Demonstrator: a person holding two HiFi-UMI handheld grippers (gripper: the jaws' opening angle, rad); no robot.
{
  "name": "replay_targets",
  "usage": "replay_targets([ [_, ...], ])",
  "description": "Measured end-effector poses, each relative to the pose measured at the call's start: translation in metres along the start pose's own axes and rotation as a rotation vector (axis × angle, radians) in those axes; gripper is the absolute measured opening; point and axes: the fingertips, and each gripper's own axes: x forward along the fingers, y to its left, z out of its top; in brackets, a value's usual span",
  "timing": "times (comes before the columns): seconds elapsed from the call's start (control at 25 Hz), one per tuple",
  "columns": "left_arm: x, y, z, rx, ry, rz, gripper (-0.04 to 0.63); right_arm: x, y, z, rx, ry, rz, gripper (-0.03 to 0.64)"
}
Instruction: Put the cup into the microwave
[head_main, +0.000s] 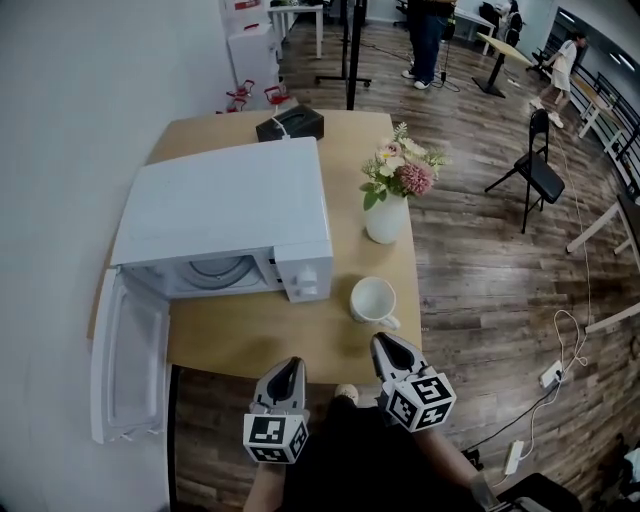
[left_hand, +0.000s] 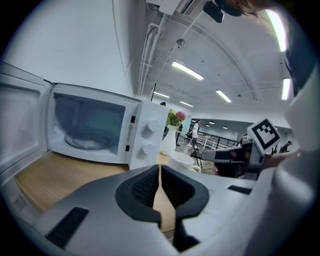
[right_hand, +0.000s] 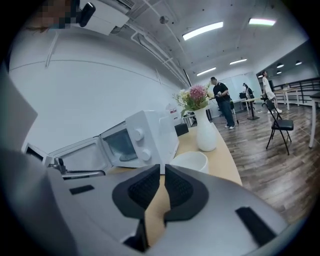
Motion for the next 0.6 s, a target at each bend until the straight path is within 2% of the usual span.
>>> replay_targets([
  [0.12, 0.012, -0.001, 0.002, 0.002, 0.003, -0.01, 0.016, 0.005, -0.007, 0.011, -0.029, -0.034, 0.004, 0.012],
  [0.24, 0.023, -0.004, 0.004, 0.008, 0.008, -0.021, 0.016, 0.008, -0.015, 0.019, -0.073, -0.05, 0.011, 0.13],
  [0.44, 0.041, -0.011, 0.004, 0.011, 0.023, -0.043, 0.017, 0.012, -0.03, 0.019, -0.117, -0.024, 0.024, 0.21],
  [0.52, 0.048, -0.014, 0.004, 0.013, 0.029, -0.055, 0.017, 0.014, -0.035, 0.017, -0.128, -0.015, 0.042, 0.267],
  [0.6, 0.055, -0.018, 0.004, 0.014, 0.036, -0.064, 0.017, 0.016, -0.04, 0.016, -0.136, -0.016, 0.056, 0.298],
])
